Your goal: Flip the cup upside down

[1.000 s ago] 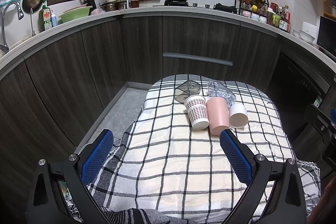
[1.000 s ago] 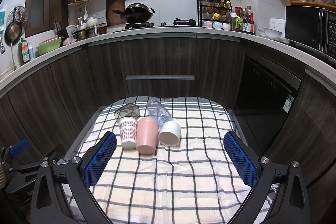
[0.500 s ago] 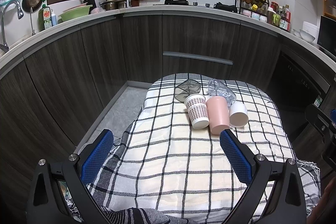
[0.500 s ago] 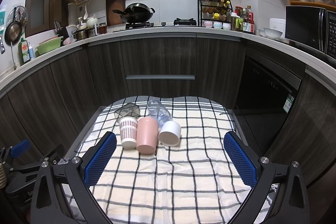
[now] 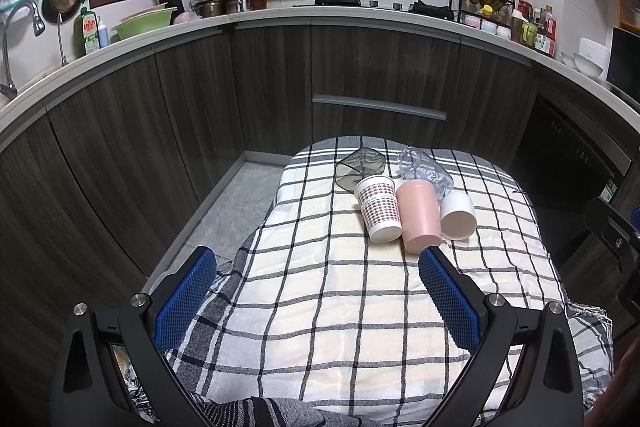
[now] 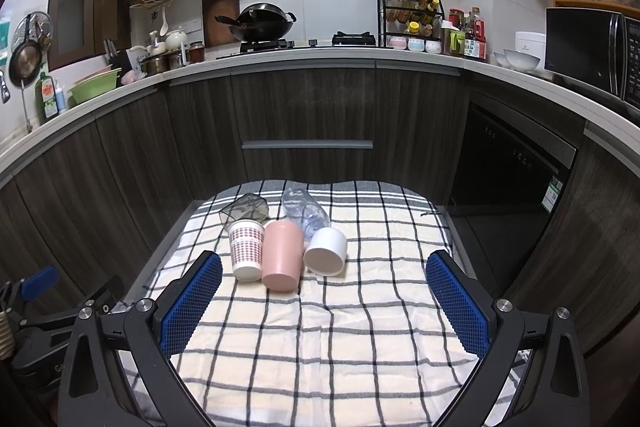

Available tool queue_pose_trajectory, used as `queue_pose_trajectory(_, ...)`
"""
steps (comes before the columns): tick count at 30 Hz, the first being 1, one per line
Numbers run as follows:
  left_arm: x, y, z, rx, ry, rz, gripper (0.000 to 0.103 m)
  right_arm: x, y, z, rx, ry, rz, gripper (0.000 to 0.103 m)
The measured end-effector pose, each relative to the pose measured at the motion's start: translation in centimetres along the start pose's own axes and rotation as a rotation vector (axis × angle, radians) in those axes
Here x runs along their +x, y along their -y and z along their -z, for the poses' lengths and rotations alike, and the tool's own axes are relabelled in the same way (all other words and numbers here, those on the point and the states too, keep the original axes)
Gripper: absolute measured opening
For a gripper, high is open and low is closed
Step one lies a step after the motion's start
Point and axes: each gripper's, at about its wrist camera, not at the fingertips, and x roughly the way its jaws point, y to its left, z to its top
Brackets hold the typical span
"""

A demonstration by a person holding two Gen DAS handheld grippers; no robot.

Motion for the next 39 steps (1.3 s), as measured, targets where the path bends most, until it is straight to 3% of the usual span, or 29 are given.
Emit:
queue_pose_trajectory(22, 4.2, 0.5, -1.2, 0.016, -0.093, -0.022, 0.103, 3.1, -0.1, -1.0, 0.004, -0.047, -0.015, 0.102)
queue_pose_trajectory(39, 10.6, -0.1, -4.4, -0.039, -0.188, -0.059, 0.103, 11.8, -1.4, -4.9, -0.046, -0.161, -0.055, 0.102)
